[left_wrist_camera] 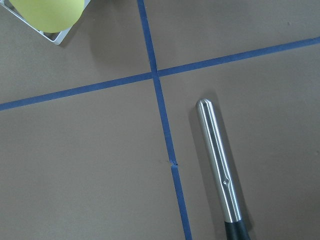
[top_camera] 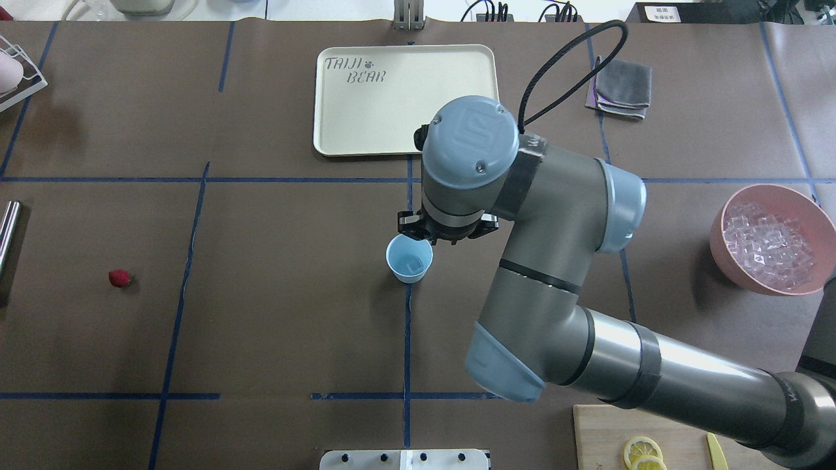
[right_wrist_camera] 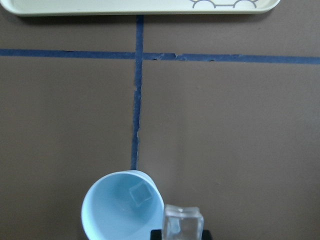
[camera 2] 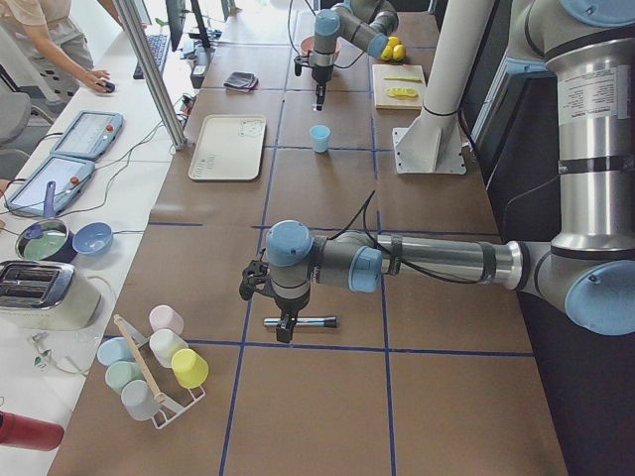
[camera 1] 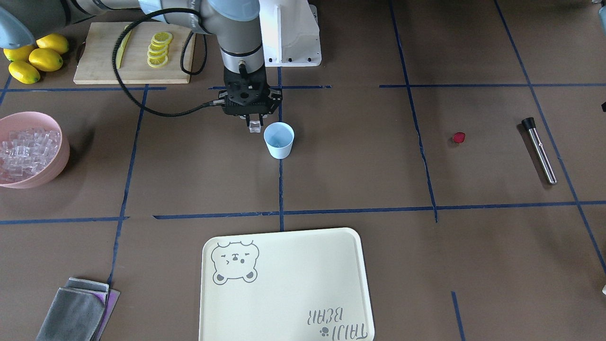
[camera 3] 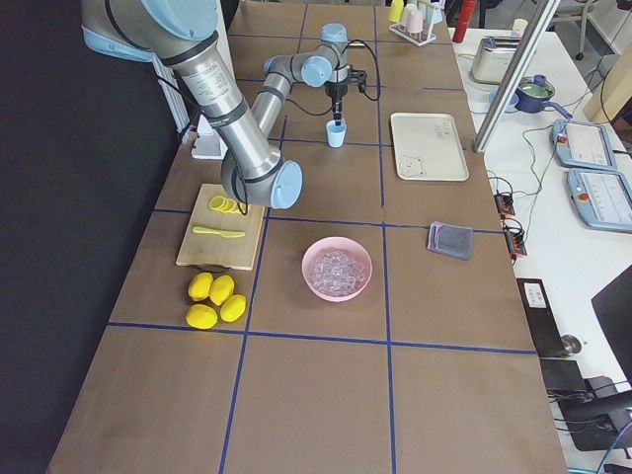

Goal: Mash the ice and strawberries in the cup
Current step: 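Release the ice cube into the blue cup with the right gripper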

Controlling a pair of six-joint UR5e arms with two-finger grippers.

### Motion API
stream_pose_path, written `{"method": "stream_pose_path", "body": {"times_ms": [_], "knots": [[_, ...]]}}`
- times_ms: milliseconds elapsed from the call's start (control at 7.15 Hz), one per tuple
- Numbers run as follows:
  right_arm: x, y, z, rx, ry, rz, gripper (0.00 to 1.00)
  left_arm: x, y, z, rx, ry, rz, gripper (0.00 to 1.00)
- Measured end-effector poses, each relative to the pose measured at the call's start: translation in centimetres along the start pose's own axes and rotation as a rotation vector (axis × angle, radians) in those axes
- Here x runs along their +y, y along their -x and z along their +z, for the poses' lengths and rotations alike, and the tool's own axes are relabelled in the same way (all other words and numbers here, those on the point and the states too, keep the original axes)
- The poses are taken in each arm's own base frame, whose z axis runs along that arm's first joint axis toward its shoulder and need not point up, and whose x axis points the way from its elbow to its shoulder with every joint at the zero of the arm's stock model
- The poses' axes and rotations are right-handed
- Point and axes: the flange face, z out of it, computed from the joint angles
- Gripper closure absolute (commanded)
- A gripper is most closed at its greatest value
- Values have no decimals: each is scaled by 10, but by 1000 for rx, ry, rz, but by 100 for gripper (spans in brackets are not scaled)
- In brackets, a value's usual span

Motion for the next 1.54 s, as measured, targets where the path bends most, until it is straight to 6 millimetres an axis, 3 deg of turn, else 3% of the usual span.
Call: {"method": "stream_pose_path", "body": {"times_ms": [140, 420, 560, 839, 1259, 1399, 1539], "knots": [[9, 16, 11, 17, -2, 6, 82, 0, 0, 0, 0, 0, 0, 0], [19, 29, 26, 40, 2, 11, 73, 0, 0, 0, 0, -1, 0, 0], [21, 33, 32, 39, -2, 20, 61, 0, 0, 0, 0, -1, 0, 0], [19, 37, 42, 22, -14, 26, 4, 0, 0, 0, 0, -1, 1, 0], [17, 38, 43, 16, -19, 28, 2, 0, 0, -1, 0, -2, 2, 0], [10, 34, 37, 11, -27, 36, 1, 0, 0, 0, 0, -2, 2, 0], [-10, 20, 27, 10, -37, 57, 1, 0, 0, 0, 0, -1, 1, 0]]}}
